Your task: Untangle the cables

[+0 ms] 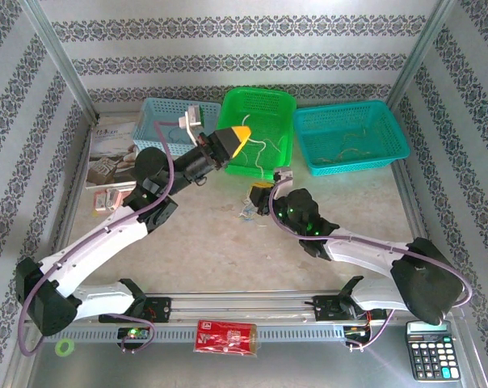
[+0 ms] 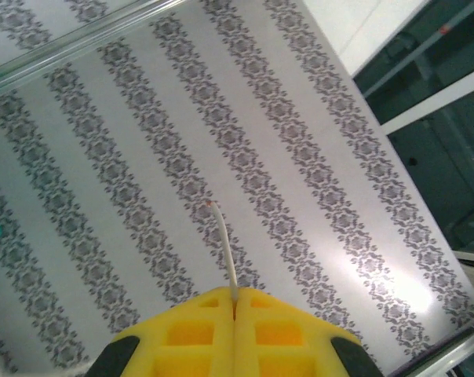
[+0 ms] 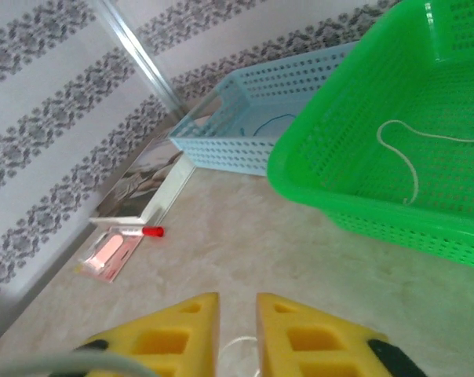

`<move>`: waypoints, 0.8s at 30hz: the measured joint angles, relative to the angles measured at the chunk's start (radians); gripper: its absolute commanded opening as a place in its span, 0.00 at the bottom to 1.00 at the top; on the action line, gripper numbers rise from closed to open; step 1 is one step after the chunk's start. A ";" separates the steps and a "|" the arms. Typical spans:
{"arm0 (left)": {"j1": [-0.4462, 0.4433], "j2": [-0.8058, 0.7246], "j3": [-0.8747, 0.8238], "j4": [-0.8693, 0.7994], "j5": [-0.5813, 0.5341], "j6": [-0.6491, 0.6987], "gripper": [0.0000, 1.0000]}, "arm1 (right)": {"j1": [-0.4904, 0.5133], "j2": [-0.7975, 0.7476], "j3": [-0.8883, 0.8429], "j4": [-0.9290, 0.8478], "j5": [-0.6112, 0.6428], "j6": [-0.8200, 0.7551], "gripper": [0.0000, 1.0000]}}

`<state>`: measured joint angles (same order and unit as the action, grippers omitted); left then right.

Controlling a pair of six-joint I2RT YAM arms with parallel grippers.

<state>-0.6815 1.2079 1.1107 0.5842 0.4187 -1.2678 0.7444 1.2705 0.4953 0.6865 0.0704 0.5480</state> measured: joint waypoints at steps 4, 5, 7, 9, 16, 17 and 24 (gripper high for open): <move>0.000 0.022 0.090 -0.002 0.010 -0.009 0.00 | 0.000 0.020 -0.029 0.047 0.074 0.006 0.11; 0.000 0.027 0.111 -0.002 0.014 -0.009 0.00 | 0.000 0.022 -0.034 0.056 0.086 0.006 0.11; 0.000 0.034 0.156 -0.011 0.019 -0.006 0.00 | 0.000 0.025 -0.046 0.077 0.112 0.013 0.11; 0.000 0.040 0.200 -0.031 0.023 0.006 0.00 | 0.000 0.027 -0.057 0.097 0.131 0.022 0.11; 0.001 0.044 0.338 -0.114 0.024 0.077 0.00 | 0.000 0.028 -0.169 0.145 0.210 0.073 0.28; 0.001 0.045 0.357 -0.119 0.024 0.087 0.00 | 0.000 0.030 -0.191 0.145 0.222 0.082 0.32; 0.015 0.053 0.423 -0.140 0.026 0.125 0.00 | 0.003 0.032 -0.291 0.160 0.286 0.135 0.47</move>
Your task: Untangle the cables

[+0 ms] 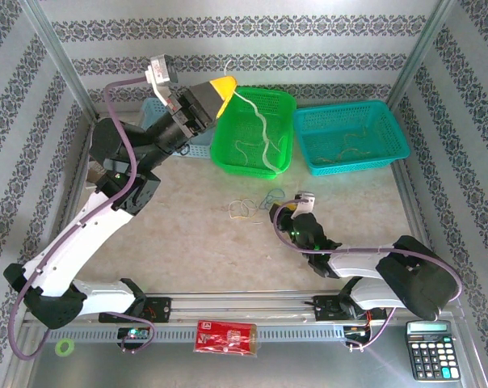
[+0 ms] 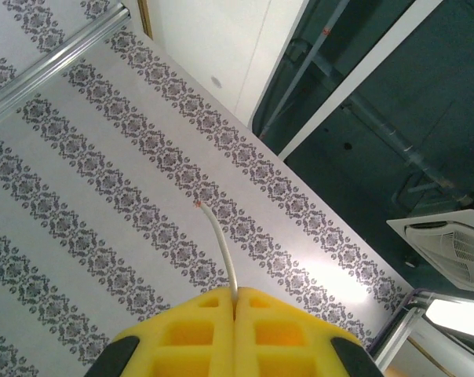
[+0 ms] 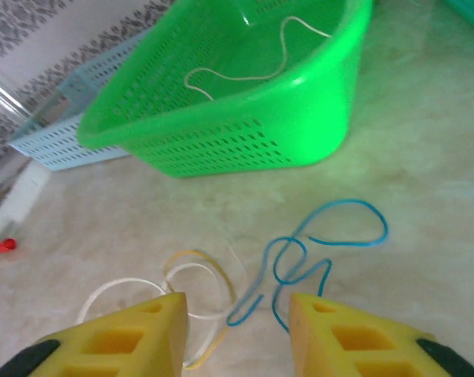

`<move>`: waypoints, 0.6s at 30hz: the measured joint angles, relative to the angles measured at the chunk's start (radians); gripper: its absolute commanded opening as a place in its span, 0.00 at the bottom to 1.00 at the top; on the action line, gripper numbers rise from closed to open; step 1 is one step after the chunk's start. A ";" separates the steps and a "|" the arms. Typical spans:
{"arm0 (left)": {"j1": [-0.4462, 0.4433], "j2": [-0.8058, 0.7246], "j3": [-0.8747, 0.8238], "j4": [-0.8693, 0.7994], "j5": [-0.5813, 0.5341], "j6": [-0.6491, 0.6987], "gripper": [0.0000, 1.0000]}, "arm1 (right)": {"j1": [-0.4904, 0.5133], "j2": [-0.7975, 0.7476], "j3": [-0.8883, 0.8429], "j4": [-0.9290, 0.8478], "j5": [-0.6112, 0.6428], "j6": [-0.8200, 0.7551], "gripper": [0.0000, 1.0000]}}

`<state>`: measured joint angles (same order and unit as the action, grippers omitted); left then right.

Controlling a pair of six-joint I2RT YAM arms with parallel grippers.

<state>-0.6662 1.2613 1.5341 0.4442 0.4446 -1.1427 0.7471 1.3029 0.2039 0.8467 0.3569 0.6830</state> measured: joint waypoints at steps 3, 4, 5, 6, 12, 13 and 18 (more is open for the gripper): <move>0.006 0.002 0.009 -0.017 0.000 0.014 0.00 | 0.004 -0.008 -0.024 -0.003 0.018 0.015 0.57; 0.008 0.002 0.011 -0.023 -0.001 0.018 0.00 | 0.004 -0.014 -0.030 -0.004 0.022 0.019 0.58; 0.012 0.002 0.014 -0.031 0.000 0.024 0.00 | 0.004 -0.022 -0.035 -0.005 0.025 0.022 0.60; 0.014 0.002 0.018 -0.038 0.000 0.032 0.00 | 0.004 -0.029 -0.038 -0.005 0.027 0.025 0.60; 0.026 0.003 0.044 -0.078 -0.002 0.087 0.00 | 0.004 -0.100 -0.051 -0.015 0.031 0.028 0.64; 0.028 0.003 0.044 -0.085 -0.004 0.097 0.00 | 0.004 -0.122 -0.051 -0.026 0.029 0.027 0.64; 0.057 0.010 0.044 -0.137 -0.007 0.156 0.00 | 0.005 -0.284 -0.051 -0.122 0.019 0.025 0.68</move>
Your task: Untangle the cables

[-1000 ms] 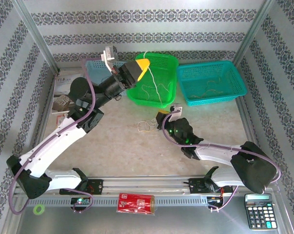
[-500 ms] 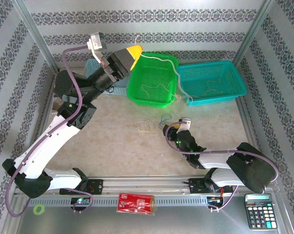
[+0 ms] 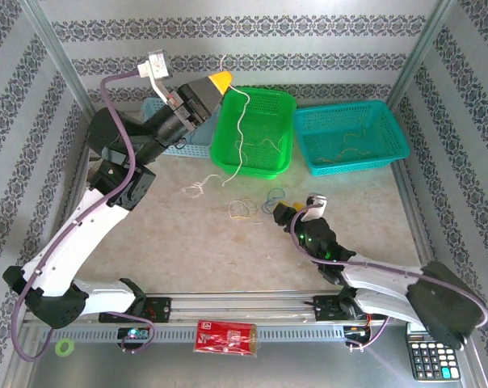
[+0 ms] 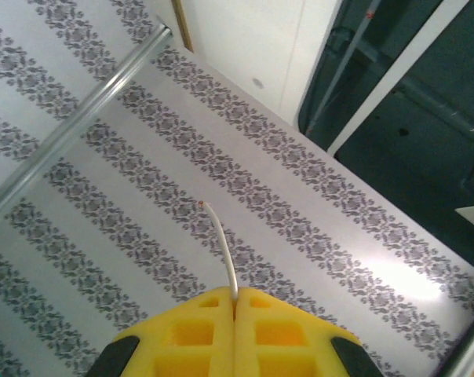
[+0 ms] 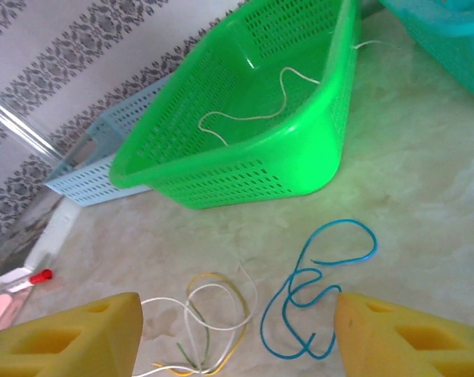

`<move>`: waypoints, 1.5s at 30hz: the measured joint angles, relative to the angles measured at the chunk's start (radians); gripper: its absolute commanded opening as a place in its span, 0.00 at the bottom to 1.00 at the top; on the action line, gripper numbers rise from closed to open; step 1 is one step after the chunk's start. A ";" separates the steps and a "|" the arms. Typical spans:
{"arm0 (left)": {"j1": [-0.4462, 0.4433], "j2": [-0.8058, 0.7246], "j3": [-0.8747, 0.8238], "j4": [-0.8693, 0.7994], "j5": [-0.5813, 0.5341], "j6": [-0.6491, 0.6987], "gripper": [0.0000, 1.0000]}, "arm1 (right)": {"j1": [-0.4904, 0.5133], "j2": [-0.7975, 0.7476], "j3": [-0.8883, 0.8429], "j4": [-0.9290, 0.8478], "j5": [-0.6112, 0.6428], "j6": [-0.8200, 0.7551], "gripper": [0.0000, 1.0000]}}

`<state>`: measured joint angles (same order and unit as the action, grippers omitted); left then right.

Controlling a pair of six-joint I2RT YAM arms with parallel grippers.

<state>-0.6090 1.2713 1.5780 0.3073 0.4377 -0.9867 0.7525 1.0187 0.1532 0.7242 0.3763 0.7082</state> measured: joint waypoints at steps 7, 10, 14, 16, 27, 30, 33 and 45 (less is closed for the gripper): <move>0.060 0.046 -0.001 -0.030 0.003 0.055 0.00 | -0.023 -0.270 0.009 -0.214 -0.025 -0.005 0.81; 0.094 0.081 -0.001 -0.039 0.006 0.071 0.00 | -0.064 -0.372 0.017 -0.317 -0.053 -0.008 0.89; 0.134 0.146 0.009 -0.040 0.008 0.090 0.00 | -0.115 -0.463 0.045 -0.449 -0.099 -0.013 0.98; 0.143 0.194 0.036 -0.039 0.011 0.097 0.00 | -0.137 -0.485 0.066 -0.498 -0.129 -0.019 0.98; 0.170 0.530 0.294 -0.032 0.030 0.167 0.00 | -0.237 -0.468 0.268 -0.760 -0.261 -0.058 0.98; 0.185 0.615 0.327 -0.030 0.030 0.175 0.01 | -0.266 -0.487 0.278 -0.788 -0.299 -0.064 0.98; 0.193 0.706 0.350 -0.033 0.030 0.203 0.12 | -0.306 -0.495 0.278 -0.813 -0.352 -0.060 0.98; 0.197 0.880 0.388 -0.206 -0.014 0.347 0.73 | -0.415 -0.492 0.317 -0.863 -0.602 -0.027 0.95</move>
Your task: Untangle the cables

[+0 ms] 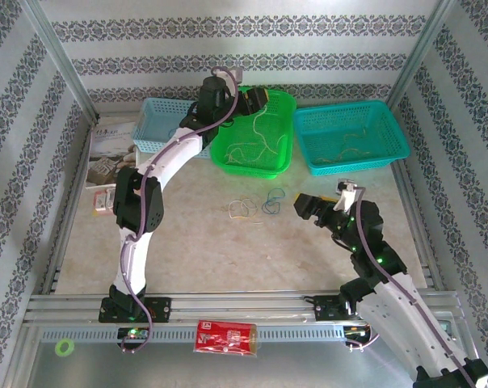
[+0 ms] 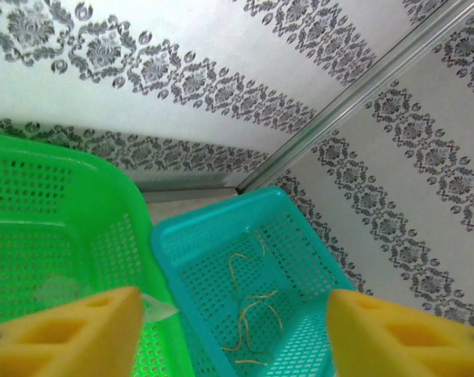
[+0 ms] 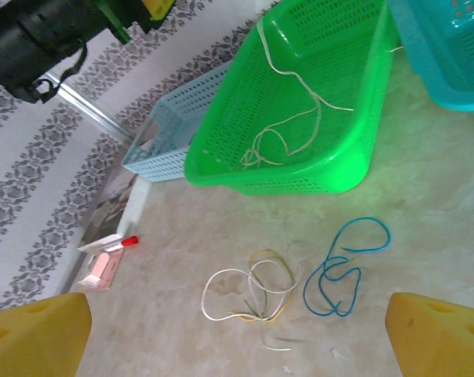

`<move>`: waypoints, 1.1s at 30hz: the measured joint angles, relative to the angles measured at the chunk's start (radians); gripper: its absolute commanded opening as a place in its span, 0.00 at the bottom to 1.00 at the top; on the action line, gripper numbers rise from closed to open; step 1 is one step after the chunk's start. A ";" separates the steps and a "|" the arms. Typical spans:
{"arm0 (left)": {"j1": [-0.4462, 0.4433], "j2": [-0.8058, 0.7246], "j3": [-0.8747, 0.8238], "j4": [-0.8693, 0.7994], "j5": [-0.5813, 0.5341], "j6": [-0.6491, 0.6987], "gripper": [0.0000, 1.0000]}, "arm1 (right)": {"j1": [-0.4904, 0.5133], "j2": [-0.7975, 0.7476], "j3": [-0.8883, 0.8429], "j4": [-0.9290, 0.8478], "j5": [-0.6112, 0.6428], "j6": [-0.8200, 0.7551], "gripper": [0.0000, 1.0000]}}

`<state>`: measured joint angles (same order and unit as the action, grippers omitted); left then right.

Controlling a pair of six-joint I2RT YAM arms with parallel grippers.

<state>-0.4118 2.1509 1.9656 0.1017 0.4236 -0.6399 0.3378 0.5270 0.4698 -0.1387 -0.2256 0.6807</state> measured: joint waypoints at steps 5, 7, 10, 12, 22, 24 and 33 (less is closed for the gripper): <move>0.000 -0.033 -0.021 0.000 -0.018 0.023 0.88 | -0.048 0.028 0.032 0.001 -0.092 0.022 0.92; 0.000 -0.053 -0.039 0.002 -0.017 0.027 0.95 | -0.061 0.038 0.039 0.000 -0.117 0.030 0.90; 0.000 -0.097 -0.080 0.010 -0.016 0.028 1.00 | -0.074 0.050 0.046 0.000 -0.146 0.041 0.89; 0.000 -0.137 -0.129 0.017 -0.013 0.028 1.00 | -0.081 0.057 0.051 -0.001 -0.162 0.050 0.87; 0.000 -0.412 -0.491 0.074 -0.004 0.000 1.00 | -0.090 0.114 0.054 -0.007 -0.211 0.076 0.77; 0.000 -0.477 -0.571 0.067 0.000 0.000 1.00 | -0.094 0.130 0.054 -0.008 -0.210 0.076 0.76; 0.000 -0.710 -0.837 -0.069 0.009 0.044 1.00 | -0.091 0.119 0.038 0.015 -0.178 0.113 0.70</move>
<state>-0.4122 1.4410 1.1290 0.0326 0.4328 -0.5957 0.2470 0.6456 0.5076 -0.1234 -0.4034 0.7940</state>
